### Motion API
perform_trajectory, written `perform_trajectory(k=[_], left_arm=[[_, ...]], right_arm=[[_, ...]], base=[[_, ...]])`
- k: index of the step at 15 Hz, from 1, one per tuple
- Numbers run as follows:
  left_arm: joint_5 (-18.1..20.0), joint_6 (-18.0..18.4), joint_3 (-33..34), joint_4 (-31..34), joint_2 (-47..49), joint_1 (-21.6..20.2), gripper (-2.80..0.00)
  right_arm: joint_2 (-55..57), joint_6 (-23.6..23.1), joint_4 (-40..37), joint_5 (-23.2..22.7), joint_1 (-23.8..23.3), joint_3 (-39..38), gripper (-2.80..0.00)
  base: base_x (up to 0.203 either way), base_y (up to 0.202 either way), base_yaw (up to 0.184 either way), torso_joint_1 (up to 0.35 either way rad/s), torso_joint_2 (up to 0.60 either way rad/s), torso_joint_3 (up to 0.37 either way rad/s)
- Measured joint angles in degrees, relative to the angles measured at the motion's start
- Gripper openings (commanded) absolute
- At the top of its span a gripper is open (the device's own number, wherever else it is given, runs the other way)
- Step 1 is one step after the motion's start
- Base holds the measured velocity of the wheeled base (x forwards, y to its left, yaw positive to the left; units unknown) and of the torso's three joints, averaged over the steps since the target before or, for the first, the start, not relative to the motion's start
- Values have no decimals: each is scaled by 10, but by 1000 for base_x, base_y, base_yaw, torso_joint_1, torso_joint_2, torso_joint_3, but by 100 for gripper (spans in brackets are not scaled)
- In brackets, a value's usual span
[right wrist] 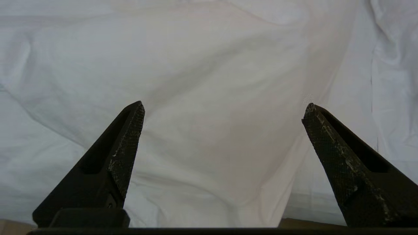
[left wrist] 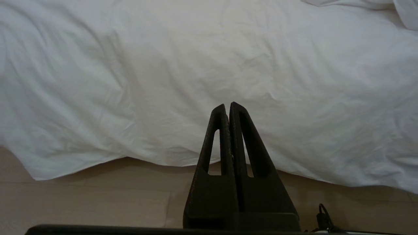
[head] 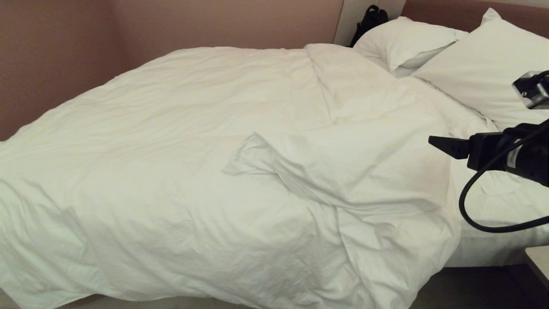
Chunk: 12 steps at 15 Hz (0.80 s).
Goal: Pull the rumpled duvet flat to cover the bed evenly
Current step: Flatten the corners of the folded blanket
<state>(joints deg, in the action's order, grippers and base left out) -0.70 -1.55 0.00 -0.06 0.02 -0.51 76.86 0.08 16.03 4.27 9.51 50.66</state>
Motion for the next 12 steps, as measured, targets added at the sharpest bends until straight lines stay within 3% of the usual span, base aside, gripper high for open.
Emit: perform_trajectory(k=[7, 8, 9, 12], left_arm=[[0, 0, 0, -1, 0, 0, -280], [0, 0, 0, -1, 0, 0, -280], [0, 0, 0, -1, 0, 0, -280], [0, 0, 0, -1, 0, 0, -280]], right_arm=[[3, 0, -1, 0, -1, -1, 0], [3, 0, -2, 0, 0, -2, -21], [2, 0, -2, 0, 0, -4, -280], [-1, 0, -2, -3, 0, -6, -280]], base=[[0, 0, 0, 0, 0, 0], [0, 0, 0, 0, 0, 0], [0, 0, 0, 0, 0, 0], [0, 0, 0, 0, 0, 0]])
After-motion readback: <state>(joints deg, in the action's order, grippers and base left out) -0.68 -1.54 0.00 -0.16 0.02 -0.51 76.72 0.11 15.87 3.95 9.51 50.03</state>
